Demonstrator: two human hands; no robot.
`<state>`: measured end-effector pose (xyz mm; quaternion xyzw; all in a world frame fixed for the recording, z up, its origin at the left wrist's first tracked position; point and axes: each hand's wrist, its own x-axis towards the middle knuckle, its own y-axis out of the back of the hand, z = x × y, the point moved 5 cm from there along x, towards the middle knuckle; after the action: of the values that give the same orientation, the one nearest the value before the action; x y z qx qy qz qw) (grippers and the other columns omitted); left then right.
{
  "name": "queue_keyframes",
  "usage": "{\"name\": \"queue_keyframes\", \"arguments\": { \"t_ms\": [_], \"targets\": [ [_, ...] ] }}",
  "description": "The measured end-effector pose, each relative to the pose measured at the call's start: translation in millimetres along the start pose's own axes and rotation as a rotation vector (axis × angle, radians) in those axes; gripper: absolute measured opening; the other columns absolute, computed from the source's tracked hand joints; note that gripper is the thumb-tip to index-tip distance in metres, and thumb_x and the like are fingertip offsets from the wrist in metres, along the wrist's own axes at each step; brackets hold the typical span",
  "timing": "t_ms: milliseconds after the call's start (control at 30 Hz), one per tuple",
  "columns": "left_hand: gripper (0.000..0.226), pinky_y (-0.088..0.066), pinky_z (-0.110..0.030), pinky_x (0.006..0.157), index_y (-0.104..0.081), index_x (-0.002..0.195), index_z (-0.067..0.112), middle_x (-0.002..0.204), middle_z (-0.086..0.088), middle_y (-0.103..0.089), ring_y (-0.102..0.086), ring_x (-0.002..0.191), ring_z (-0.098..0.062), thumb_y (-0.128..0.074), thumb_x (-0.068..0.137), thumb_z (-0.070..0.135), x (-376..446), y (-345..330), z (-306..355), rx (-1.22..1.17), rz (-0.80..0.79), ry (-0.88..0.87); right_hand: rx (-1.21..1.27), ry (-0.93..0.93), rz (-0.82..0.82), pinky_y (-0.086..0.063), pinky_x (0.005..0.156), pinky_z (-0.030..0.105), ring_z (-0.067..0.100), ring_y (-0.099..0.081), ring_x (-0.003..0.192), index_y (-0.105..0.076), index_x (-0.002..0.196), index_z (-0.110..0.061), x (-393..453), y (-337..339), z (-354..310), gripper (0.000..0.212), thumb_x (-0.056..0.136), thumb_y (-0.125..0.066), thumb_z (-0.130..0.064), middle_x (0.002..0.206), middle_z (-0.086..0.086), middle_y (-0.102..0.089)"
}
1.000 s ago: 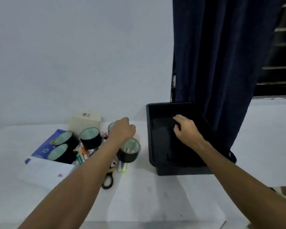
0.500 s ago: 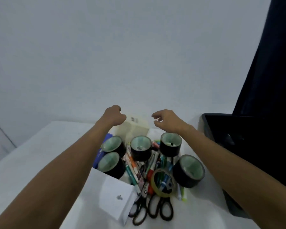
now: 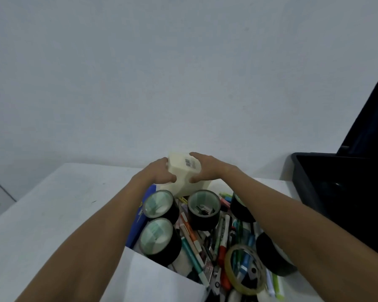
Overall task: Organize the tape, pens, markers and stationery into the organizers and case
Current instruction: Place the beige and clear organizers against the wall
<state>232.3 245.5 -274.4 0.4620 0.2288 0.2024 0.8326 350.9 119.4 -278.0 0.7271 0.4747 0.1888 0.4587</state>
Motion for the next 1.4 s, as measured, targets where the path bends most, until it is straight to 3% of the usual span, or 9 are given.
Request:
{"name": "queue_keyframes", "arguments": {
  "t_ms": [267,400,567,733,900,1000,1133,1267,1400],
  "targets": [
    [0.084,-0.039,-0.034,0.097,-0.020,0.152,0.019,0.149,-0.007,-0.039,-0.044,0.128,-0.028,-0.067,0.084,0.030,2,-5,4,0.025,0.000,-0.072,-0.020,-0.032,0.019,-0.030,0.108,0.051,0.034,-0.028,0.132,-0.015,0.150,-0.025,20,-12,10,0.107,0.068,-0.082,-0.040,0.145,0.001,-0.039],
    [0.078,-0.037,-0.034,0.103,-0.018,0.153,0.024,0.151,-0.006,-0.036,-0.043,0.131,-0.027,-0.062,0.089,0.030,-5,7,33,0.089,0.071,-0.198,0.052,0.002,0.141,-0.019,0.110,0.042,0.032,-0.030,0.134,-0.022,0.149,-0.021,10,9,20,0.104,0.067,-0.083,-0.039,0.145,0.003,-0.042],
    [0.092,-0.028,-0.036,0.111,-0.019,0.152,0.025,0.156,-0.001,-0.026,-0.028,0.141,-0.021,-0.071,0.080,0.045,-17,44,78,-0.064,0.242,-0.312,0.492,0.041,0.256,-0.042,0.103,0.050,0.026,-0.053,0.116,-0.043,0.134,-0.025,-37,72,42,0.077,0.069,-0.084,-0.027,0.124,-0.001,-0.054],
    [0.106,-0.028,-0.044,0.113,-0.004,0.153,0.031,0.160,-0.004,-0.015,-0.023,0.145,-0.024,-0.065,0.074,0.066,-20,46,113,-0.306,0.185,-0.301,0.946,-0.058,0.263,-0.050,0.094,0.043,0.024,-0.057,0.117,-0.046,0.135,-0.023,-95,110,89,0.059,0.083,-0.072,-0.022,0.127,0.000,-0.060],
    [0.091,-0.052,-0.038,0.091,-0.012,0.152,0.031,0.144,-0.007,-0.046,-0.061,0.111,-0.022,-0.056,0.081,0.067,-17,10,155,-0.607,-0.101,-0.282,1.284,-0.007,0.248,-0.054,0.087,0.040,0.025,-0.058,0.116,-0.053,0.129,-0.017,-129,114,123,0.084,0.057,-0.086,-0.047,0.126,0.003,-0.062],
    [0.069,-0.058,-0.040,0.078,-0.029,0.146,0.026,0.117,-0.006,-0.065,-0.070,0.086,-0.023,-0.058,0.089,0.051,-22,-10,186,-0.584,-0.155,-0.357,1.383,0.098,0.193,-0.043,0.105,0.044,0.027,-0.052,0.125,-0.042,0.142,-0.010,-137,112,130,0.076,0.078,-0.071,-0.040,0.138,0.009,-0.054],
    [0.027,-0.057,-0.037,0.067,-0.060,0.117,0.012,0.093,-0.009,-0.073,-0.070,0.072,-0.024,-0.048,0.095,0.021,-22,-22,210,-0.487,-0.133,-0.415,1.206,-0.039,0.317,-0.048,0.099,0.038,0.027,-0.054,0.120,-0.046,0.139,-0.010,-135,112,146,0.052,0.094,-0.053,-0.035,0.137,0.012,-0.055],
    [0.028,-0.061,-0.043,0.068,-0.062,0.112,0.008,0.089,-0.019,-0.071,-0.071,0.071,-0.034,-0.044,0.091,0.013,-8,-46,204,-0.387,-0.139,-0.330,0.788,-0.329,0.520,-0.047,0.079,0.030,0.020,-0.057,0.101,-0.046,0.137,-0.027,-143,115,167,0.052,0.090,-0.060,-0.044,0.113,-0.001,-0.058],
    [0.032,-0.061,-0.045,0.070,-0.062,0.113,0.008,0.093,-0.018,-0.070,-0.072,0.071,-0.034,-0.041,0.089,0.010,6,-69,199,-0.366,-0.151,-0.287,0.893,-0.277,0.502,-0.049,0.063,0.025,0.015,-0.059,0.077,-0.051,0.135,-0.019,-135,107,165,0.043,0.096,-0.053,-0.036,0.101,0.001,-0.062]
  ]
}}
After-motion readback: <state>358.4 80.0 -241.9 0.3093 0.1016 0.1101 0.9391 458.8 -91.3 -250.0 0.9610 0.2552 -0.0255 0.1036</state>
